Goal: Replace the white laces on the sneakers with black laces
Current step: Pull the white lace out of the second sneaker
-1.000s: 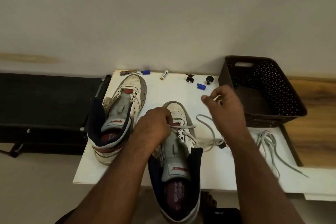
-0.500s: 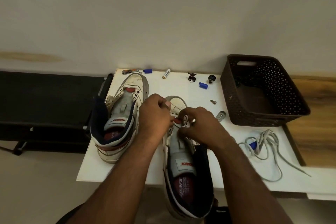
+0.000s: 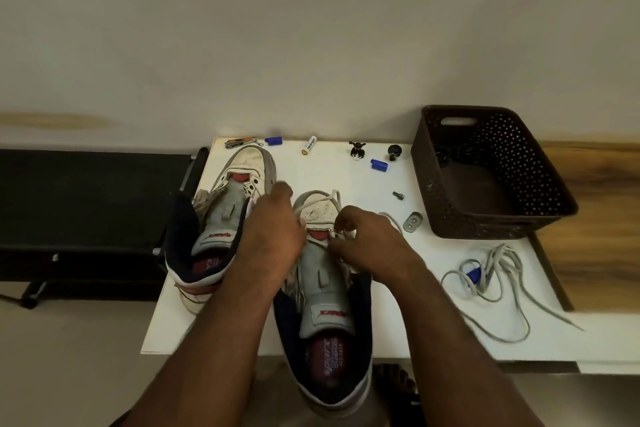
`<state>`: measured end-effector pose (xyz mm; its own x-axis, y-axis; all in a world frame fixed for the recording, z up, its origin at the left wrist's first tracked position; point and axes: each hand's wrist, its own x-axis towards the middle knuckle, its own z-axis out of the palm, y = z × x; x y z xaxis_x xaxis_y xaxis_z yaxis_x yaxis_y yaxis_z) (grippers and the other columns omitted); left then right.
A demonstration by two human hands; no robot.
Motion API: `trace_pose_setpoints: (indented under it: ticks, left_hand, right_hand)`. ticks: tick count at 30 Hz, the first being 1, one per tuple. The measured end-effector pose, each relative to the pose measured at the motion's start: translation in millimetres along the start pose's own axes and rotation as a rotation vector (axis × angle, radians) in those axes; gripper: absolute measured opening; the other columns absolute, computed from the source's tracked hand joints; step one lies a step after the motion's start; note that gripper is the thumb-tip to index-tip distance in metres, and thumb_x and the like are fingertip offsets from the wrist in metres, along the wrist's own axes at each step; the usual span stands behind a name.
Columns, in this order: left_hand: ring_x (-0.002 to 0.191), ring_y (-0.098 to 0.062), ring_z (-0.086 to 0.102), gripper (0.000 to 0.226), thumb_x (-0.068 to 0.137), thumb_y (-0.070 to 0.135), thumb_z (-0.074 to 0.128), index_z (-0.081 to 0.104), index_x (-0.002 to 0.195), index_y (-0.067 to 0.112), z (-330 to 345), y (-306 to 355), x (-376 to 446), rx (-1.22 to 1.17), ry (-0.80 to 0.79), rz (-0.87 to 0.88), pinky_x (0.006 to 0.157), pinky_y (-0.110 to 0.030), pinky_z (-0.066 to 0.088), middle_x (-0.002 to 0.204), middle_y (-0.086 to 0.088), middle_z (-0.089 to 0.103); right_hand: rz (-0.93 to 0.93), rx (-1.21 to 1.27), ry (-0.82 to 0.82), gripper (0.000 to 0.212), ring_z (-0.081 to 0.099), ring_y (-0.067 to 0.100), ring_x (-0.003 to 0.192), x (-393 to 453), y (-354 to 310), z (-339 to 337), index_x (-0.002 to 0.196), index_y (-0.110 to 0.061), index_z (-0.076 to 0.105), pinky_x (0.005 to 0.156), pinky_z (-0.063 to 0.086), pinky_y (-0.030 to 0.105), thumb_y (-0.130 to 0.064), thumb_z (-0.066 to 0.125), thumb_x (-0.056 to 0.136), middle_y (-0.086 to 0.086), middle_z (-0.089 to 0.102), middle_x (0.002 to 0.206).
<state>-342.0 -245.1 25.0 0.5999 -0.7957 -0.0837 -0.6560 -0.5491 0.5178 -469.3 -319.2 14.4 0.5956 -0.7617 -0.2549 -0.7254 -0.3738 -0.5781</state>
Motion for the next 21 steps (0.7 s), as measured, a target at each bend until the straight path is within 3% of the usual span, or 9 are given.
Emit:
trace_pose_setpoints:
  ticks: [2, 4, 7, 10, 12, 15, 18, 20, 21]
  left_hand:
    - [0.101, -0.026, 0.059, 0.033, 0.091, 0.016, 0.062, 0.048, 0.120, 0.012, 0, -2, 0, 0.054, 0.090, -0.035, 0.071, -0.031, 0.041, 0.115, -0.011, 0.059]
    - [0.094, -0.026, 0.063, 0.025, 0.092, 0.026, 0.062, 0.056, 0.110, 0.009, 1, -4, 3, 0.104, 0.004, -0.085, 0.071, -0.032, 0.047, 0.107, -0.010, 0.064]
    - [0.099, -0.027, 0.062, 0.036, 0.090, 0.039, 0.063, 0.063, 0.105, 0.007, 7, -4, 5, 0.198, -0.180, -0.131, 0.070, -0.027, 0.039, 0.106, -0.011, 0.067]
    - [0.094, -0.028, 0.063, 0.026, 0.090, 0.032, 0.063, 0.067, 0.097, 0.007, 11, -6, 11, 0.163, -0.122, -0.136, 0.067, -0.027, 0.039, 0.098, -0.012, 0.068]
    - [0.082, -0.028, 0.066, 0.020, 0.090, 0.028, 0.063, 0.068, 0.088, 0.008, 11, -8, 13, 0.073, -0.083, -0.150, 0.066, -0.028, 0.048, 0.086, -0.012, 0.069]
    - [0.056, -0.023, 0.067, 0.015, 0.093, 0.014, 0.057, 0.065, 0.081, 0.009, 7, -4, 10, -0.366, -0.033, -0.188, 0.057, -0.037, 0.059, 0.071, -0.011, 0.067]
    - [0.045, -0.014, 0.061, 0.014, 0.096, 0.008, 0.054, 0.066, 0.090, 0.006, -13, 13, 2, -0.733, 0.278, -0.069, 0.042, -0.027, 0.050, 0.065, -0.005, 0.063]
    - [0.046, -0.018, 0.061, 0.014, 0.096, 0.012, 0.055, 0.065, 0.088, 0.008, -32, 19, 1, -0.972, 0.550, 0.022, 0.041, -0.026, 0.047, 0.065, -0.005, 0.063]
    - [0.046, -0.020, 0.061, 0.013, 0.096, 0.013, 0.055, 0.065, 0.088, 0.009, -37, 20, 1, -1.019, 0.613, 0.042, 0.040, -0.026, 0.046, 0.066, -0.004, 0.063]
  right_hand:
    - [0.002, 0.016, 0.000, 0.028, 0.052, 0.015, 0.095, 1, 1, -1, 0.111, -0.020, 0.060, 0.075, 0.043, 0.025, -0.031, 0.063, 0.086, 0.002, 0.062, 0.114]
    - [-0.015, 0.027, -0.002, 0.026, 0.050, 0.013, 0.093, 1, 3, -2, 0.112, -0.021, 0.061, 0.073, 0.040, 0.024, -0.029, 0.061, 0.088, 0.002, 0.062, 0.116]
    - [-0.048, 0.038, -0.032, 0.022, 0.053, 0.016, 0.101, 3, 3, -2, 0.112, -0.025, 0.061, 0.077, 0.040, 0.024, -0.025, 0.059, 0.089, 0.002, 0.060, 0.121]
    - [-0.082, 0.018, -0.075, 0.021, 0.053, 0.018, 0.109, 4, 3, 1, 0.109, -0.031, 0.064, 0.080, 0.037, 0.024, -0.023, 0.056, 0.090, 0.003, 0.058, 0.122]
    - [-0.083, -0.002, -0.093, 0.022, 0.052, 0.018, 0.109, 4, 4, 0, 0.110, -0.032, 0.066, 0.082, 0.036, 0.025, -0.025, 0.056, 0.091, 0.002, 0.057, 0.121]
    - [-0.075, -0.016, -0.093, 0.022, 0.053, 0.019, 0.105, 4, 8, -4, 0.106, -0.032, 0.065, 0.081, 0.040, 0.028, -0.025, 0.063, 0.085, 0.001, 0.054, 0.113]
    - [-0.069, -0.015, -0.104, 0.020, 0.052, 0.018, 0.100, 4, 10, -7, 0.092, -0.033, 0.059, 0.083, 0.045, 0.029, -0.023, 0.069, 0.078, 0.001, 0.050, 0.109]
    - [-0.050, -0.004, -0.114, 0.022, 0.051, 0.018, 0.098, 4, 11, -7, 0.091, -0.032, 0.058, 0.083, 0.046, 0.029, -0.022, 0.071, 0.076, 0.000, 0.048, 0.108]
    - [-0.044, -0.002, -0.111, 0.022, 0.052, 0.018, 0.098, 4, 12, -7, 0.091, -0.032, 0.058, 0.081, 0.045, 0.028, -0.023, 0.071, 0.075, -0.001, 0.047, 0.107]
